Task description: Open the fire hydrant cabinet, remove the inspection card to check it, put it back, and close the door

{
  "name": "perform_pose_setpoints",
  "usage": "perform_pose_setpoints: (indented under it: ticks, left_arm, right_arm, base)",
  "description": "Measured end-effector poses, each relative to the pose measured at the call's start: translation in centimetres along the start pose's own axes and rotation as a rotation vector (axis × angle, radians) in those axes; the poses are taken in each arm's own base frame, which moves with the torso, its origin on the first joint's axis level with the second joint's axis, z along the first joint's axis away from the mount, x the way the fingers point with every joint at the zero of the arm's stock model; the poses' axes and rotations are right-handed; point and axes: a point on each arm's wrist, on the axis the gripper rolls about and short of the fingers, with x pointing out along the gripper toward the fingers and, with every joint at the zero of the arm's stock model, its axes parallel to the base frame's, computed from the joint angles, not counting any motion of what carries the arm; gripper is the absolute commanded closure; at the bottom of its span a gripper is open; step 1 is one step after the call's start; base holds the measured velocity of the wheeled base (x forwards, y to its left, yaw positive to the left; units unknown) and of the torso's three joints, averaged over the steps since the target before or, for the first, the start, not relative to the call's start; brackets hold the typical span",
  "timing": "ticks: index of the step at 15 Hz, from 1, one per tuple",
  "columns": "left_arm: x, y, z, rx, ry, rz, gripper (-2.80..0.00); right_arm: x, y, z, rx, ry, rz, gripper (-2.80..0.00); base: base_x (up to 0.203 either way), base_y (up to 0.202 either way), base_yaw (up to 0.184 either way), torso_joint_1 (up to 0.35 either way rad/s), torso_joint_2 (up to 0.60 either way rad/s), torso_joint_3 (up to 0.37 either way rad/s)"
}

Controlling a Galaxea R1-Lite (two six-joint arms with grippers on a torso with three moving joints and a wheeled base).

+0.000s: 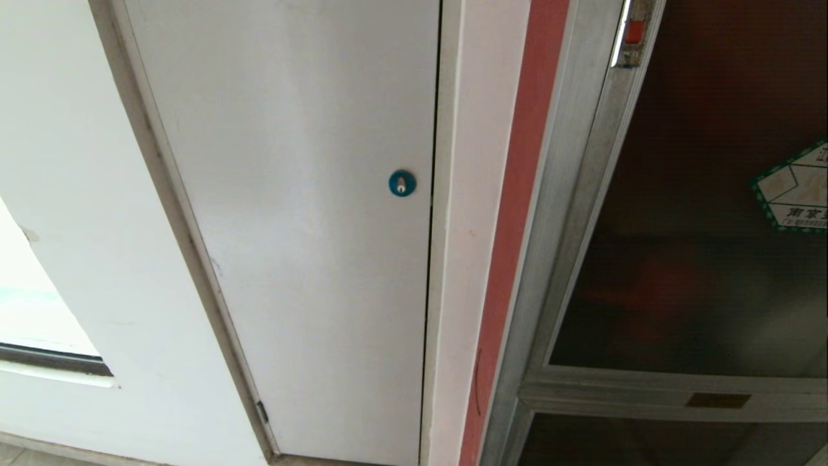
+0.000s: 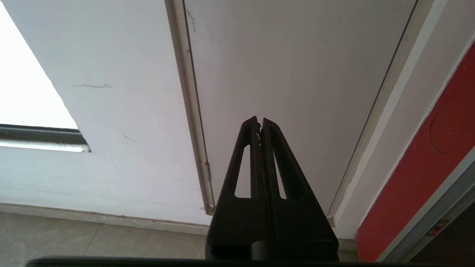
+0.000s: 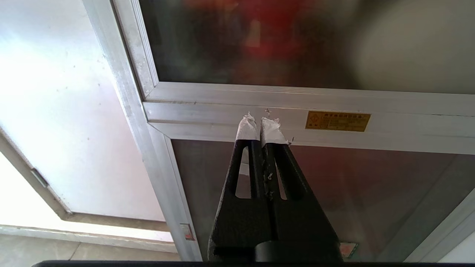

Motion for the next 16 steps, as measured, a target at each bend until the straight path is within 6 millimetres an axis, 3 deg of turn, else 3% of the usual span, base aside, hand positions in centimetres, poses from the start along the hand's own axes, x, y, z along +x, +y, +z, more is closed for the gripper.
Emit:
perform_pose_setpoints:
  ticks: [11,16]
  left_arm:
    - [0.0,0.0,0.0,0.000,0.000,0.000,0.00]
    - [0.0,0.0,0.0,0.000,0.000,0.000,0.00]
  right_arm:
    - [-0.1,0.0,0.3,-0.007,-0.012,0.003,0.00]
    - [-1.3,0.4,6.6,-0.008,-0.089,0.099,0.00]
  base:
    - [0.000,0.000,0.000,0.000,0.00,0.000]
    - [0.000,0.000,0.000,0.000,0.00,0.000]
